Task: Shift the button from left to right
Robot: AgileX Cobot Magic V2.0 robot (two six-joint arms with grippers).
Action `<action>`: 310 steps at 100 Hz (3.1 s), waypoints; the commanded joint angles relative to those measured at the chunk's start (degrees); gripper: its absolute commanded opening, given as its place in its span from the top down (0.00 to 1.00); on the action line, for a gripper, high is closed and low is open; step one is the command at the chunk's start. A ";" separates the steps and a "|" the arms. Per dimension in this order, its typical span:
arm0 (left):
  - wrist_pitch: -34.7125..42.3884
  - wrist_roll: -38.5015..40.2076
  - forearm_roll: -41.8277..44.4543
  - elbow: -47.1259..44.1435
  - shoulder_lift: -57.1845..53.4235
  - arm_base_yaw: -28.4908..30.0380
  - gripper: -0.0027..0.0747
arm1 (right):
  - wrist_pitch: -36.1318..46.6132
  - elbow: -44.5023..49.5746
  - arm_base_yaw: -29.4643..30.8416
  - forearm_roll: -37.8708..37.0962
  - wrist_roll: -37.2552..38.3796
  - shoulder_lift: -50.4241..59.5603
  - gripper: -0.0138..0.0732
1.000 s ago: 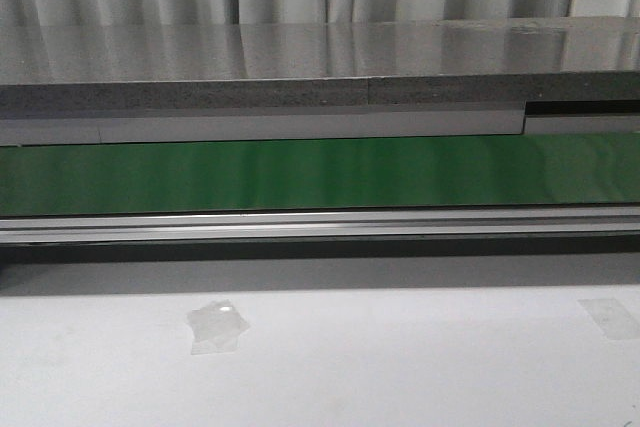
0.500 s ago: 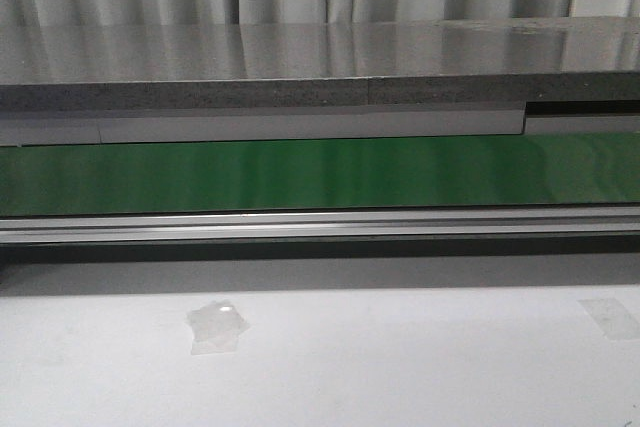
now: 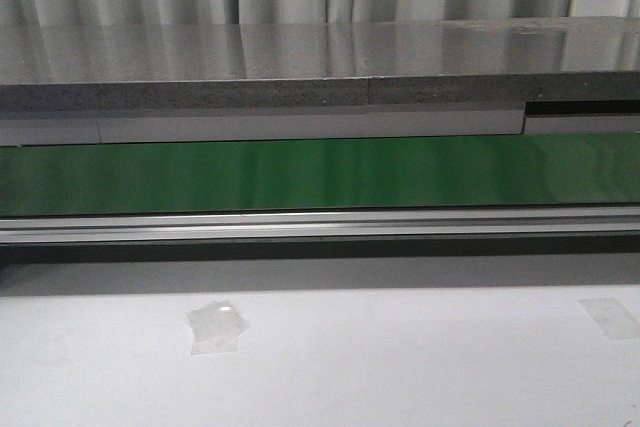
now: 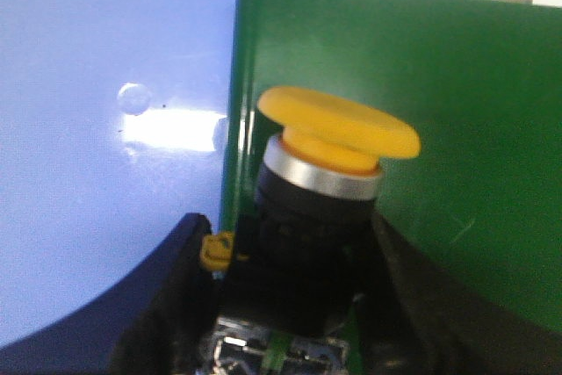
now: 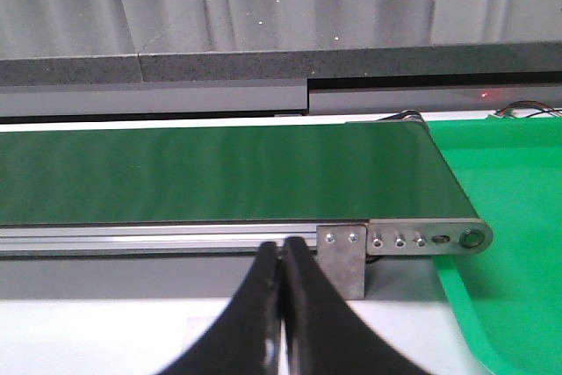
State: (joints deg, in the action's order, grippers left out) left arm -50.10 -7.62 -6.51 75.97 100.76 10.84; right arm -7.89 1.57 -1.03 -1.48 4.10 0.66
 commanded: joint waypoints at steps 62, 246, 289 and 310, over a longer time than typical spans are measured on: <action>1.17 0.06 -3.54 1.22 -1.36 -1.48 0.61 | 4.48 -0.90 -0.08 -0.55 -0.08 1.04 0.92; 45.86 -19.51 -24.31 -41.65 -60.44 -15.82 0.27 | 4.48 -0.90 -0.08 -0.55 -0.08 1.04 0.92; 47.66 -19.51 -24.55 -52.18 -78.60 -15.82 0.27 | 4.48 -0.90 -0.08 -0.55 -0.08 1.04 0.92; 48.06 -19.51 -24.55 -52.18 -78.76 -15.70 0.27 | 4.48 -0.90 -0.08 -0.55 -0.08 1.04 0.92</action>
State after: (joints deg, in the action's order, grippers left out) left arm -5.49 -27.21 -30.26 22.24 21.71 -4.53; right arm -7.89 1.57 -1.03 -1.48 4.10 0.66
